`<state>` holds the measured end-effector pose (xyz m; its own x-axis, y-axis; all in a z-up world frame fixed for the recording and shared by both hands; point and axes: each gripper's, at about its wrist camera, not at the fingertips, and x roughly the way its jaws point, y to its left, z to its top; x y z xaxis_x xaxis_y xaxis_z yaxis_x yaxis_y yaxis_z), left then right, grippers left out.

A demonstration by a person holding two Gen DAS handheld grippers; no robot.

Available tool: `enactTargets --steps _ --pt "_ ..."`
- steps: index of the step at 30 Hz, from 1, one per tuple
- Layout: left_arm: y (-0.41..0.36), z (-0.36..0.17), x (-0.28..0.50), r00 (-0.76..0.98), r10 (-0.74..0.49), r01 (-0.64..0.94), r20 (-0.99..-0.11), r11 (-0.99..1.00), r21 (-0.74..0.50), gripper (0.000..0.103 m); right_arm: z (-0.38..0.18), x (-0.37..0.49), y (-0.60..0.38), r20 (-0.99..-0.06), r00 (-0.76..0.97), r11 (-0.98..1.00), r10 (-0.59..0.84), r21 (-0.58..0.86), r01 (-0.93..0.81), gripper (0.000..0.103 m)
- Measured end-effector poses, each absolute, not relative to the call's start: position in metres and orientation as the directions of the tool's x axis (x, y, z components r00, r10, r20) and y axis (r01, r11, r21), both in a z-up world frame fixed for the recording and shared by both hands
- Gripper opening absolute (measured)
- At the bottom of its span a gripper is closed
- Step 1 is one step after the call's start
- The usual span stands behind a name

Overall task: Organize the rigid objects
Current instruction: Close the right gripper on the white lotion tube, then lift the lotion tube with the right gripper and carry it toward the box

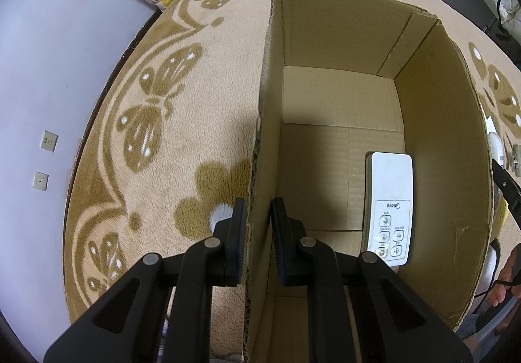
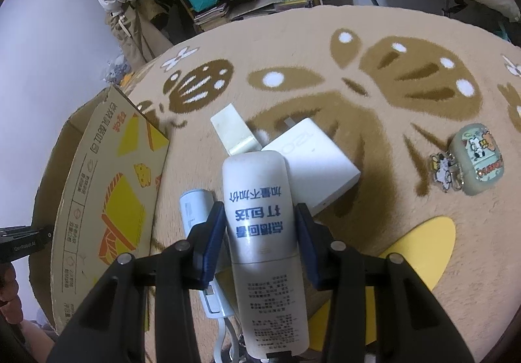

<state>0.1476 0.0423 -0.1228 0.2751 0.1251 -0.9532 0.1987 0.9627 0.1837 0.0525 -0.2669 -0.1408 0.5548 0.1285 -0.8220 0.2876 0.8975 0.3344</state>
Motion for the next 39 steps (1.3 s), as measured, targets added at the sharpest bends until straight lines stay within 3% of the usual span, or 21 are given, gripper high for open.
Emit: enactTargets --steps 39 --pt "0.041 -0.124 0.148 0.264 0.127 0.203 -0.956 0.962 0.184 0.014 -0.116 0.058 -0.268 -0.774 0.621 0.905 0.126 0.346 0.247 0.045"
